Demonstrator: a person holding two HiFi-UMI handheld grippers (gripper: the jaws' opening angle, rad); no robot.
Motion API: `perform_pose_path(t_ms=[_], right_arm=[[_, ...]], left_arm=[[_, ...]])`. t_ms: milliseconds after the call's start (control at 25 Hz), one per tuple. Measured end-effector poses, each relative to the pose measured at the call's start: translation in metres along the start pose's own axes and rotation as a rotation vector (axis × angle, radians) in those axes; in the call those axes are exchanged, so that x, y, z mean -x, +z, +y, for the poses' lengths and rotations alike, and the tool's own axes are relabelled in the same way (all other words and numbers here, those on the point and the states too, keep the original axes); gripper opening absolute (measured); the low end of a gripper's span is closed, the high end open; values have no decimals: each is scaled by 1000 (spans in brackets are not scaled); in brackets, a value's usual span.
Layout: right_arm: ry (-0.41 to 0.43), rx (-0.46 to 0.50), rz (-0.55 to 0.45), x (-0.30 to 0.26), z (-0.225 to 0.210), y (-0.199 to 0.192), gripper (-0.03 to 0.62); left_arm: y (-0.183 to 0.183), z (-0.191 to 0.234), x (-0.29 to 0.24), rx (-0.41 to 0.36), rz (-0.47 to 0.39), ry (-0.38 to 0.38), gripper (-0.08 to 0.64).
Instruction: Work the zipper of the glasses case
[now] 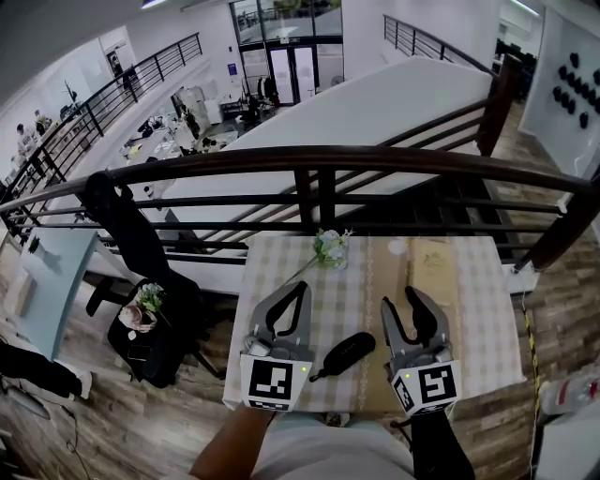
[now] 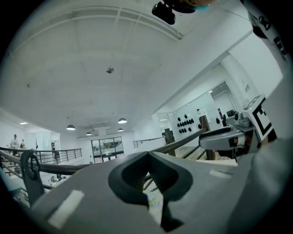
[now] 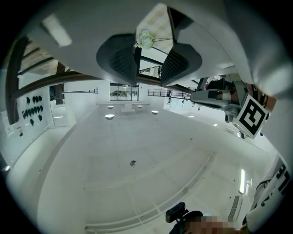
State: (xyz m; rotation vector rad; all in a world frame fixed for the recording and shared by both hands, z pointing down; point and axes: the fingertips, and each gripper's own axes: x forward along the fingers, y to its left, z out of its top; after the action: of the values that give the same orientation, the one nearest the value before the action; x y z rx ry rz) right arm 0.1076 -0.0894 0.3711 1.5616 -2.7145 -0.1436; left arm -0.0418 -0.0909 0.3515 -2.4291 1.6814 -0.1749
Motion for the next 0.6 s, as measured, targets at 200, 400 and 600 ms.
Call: perform_pose_path(t_ms=[200,400,600], right_arm=[[20,1,-5,-3,2,0,187],[8,20,-12,-4,1,2,106],[0,37,-1,-3,-2,2,26]], left_arm=[[-1,2,-3,2,1,7,0],[-2,8,-4,10,7,20,0],[-2,11,-5,21,12,32,1]])
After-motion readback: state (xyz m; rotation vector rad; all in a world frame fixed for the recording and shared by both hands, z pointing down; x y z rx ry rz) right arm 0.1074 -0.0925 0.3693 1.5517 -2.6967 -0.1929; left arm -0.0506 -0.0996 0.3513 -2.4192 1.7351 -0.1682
